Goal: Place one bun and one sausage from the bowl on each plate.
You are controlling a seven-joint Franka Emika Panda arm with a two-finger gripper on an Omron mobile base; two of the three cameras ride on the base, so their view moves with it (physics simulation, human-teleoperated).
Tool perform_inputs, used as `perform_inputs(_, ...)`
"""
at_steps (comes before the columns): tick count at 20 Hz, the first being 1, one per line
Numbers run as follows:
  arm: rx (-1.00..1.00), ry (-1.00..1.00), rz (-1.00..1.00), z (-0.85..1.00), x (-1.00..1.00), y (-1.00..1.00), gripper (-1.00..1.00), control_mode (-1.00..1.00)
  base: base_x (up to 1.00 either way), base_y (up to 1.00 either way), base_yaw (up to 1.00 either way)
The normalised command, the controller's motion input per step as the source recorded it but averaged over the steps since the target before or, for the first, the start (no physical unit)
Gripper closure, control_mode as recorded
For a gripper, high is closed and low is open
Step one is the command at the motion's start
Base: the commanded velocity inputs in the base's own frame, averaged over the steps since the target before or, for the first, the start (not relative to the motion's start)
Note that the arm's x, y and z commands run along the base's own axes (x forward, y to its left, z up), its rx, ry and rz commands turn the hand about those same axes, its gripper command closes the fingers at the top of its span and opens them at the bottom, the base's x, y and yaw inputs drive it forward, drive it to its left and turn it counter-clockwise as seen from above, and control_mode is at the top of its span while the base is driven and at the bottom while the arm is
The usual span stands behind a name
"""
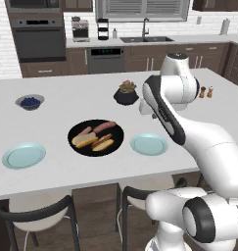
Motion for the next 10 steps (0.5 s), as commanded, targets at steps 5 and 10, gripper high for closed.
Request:
perform_inputs(5, 0.0, 0.0, -0.01, -0.07, -0.06, 0.04, -1.0, -1.0, 0.0, 0.0, 0.0)
perform_inputs(10, 0.0, 0.0, -0.35, -0.44, 0.18, 0.9, -1.0, -1.0, 0.0, 0.0, 0.0)
